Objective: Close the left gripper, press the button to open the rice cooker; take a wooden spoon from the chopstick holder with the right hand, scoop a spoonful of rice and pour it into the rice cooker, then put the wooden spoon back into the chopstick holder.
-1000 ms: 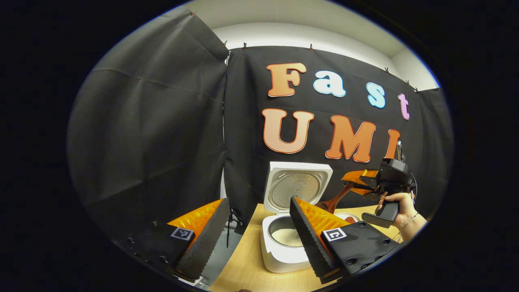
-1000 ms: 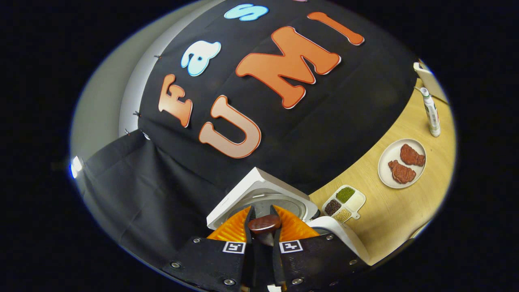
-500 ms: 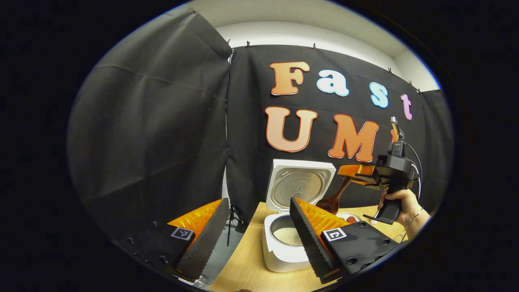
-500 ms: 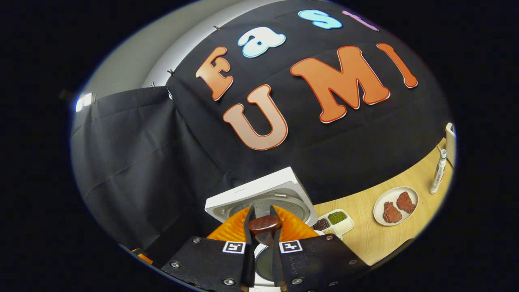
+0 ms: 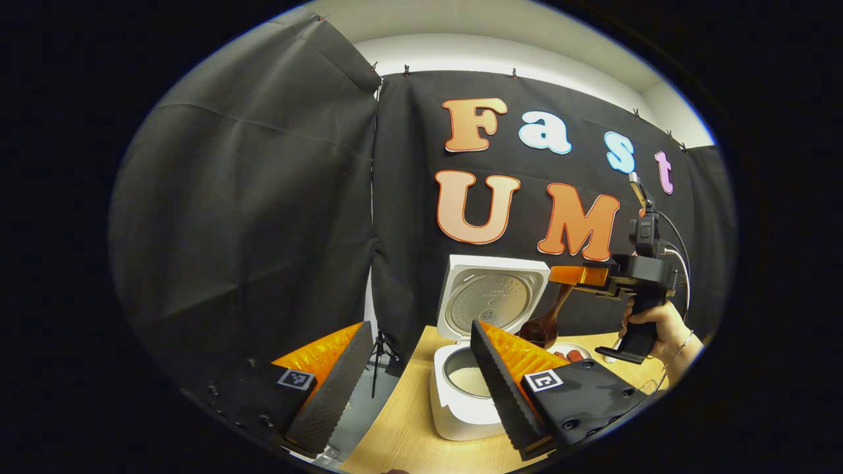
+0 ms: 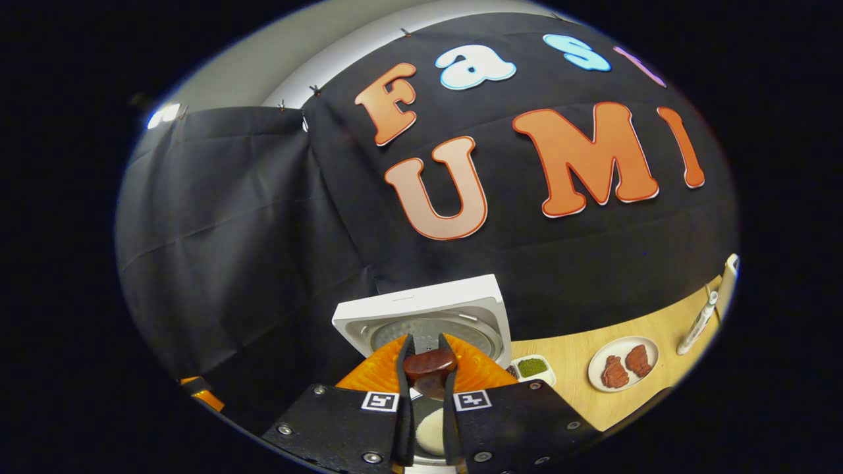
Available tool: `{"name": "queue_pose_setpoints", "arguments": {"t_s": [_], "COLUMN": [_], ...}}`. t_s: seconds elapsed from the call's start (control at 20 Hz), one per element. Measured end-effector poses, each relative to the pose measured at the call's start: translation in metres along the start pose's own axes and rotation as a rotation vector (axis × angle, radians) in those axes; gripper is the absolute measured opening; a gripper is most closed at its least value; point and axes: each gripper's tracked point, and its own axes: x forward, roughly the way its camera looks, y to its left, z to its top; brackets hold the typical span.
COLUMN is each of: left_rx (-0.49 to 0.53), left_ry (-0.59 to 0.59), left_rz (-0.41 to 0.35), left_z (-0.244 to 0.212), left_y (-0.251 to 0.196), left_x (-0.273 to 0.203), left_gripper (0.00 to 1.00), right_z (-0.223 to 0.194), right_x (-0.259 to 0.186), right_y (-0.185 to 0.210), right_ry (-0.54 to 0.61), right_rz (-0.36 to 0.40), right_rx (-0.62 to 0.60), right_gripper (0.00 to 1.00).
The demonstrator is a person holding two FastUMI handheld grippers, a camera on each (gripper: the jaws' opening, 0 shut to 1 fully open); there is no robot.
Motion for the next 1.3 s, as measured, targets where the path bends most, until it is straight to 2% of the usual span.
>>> {"name": "queue_pose_setpoints", "arguments": {"t_s": [0.3, 0.45, 0.55, 0.75, 0.8, 1.1, 1.3], "left_rx": [-0.012, -0.004, -0.009, -0.005, -0.004, -0.028, 0.0], "left_ry": [0.01, 0.017, 0.02, 0.014, 0.009, -0.011, -0.03], "left_rz": [0.006, 0.015, 0.015, 0.016, 0.015, -0.037, -0.079], "left_z": [-0.004, -0.004, -0.005, -0.003, 0.0, 0.011, 0.018], "left_y": [0.0, -0.002, -0.003, -0.003, -0.004, -0.029, -0.049], "left_x": [0.001, 0.001, 0.001, -0.002, -0.003, -0.004, -0.004], "left_gripper": [1.0, 1.0, 1.0, 0.97, 1.0, 1.0, 1.0], "right_z": [-0.008, -0.013, -0.015, 0.006, 0.01, 0.055, 0.069], "right_x": [-0.005, -0.009, -0.011, -0.026, -0.033, -0.093, -0.144], "right_y": [0.018, 0.021, 0.013, -0.013, -0.026, -0.114, -0.185], "right_ry": [0.004, 0.015, 0.019, -0.042, -0.056, -0.19, -0.276], "right_rz": [0.056, 0.081, 0.084, 0.078, 0.073, 0.041, -0.049], "right_rx": [-0.178, -0.183, -0.107, 0.155, 0.213, 0.536, 0.618], "right_gripper": [0.16, 0.16, 0.16, 0.16, 0.16, 0.16, 0.16]}}
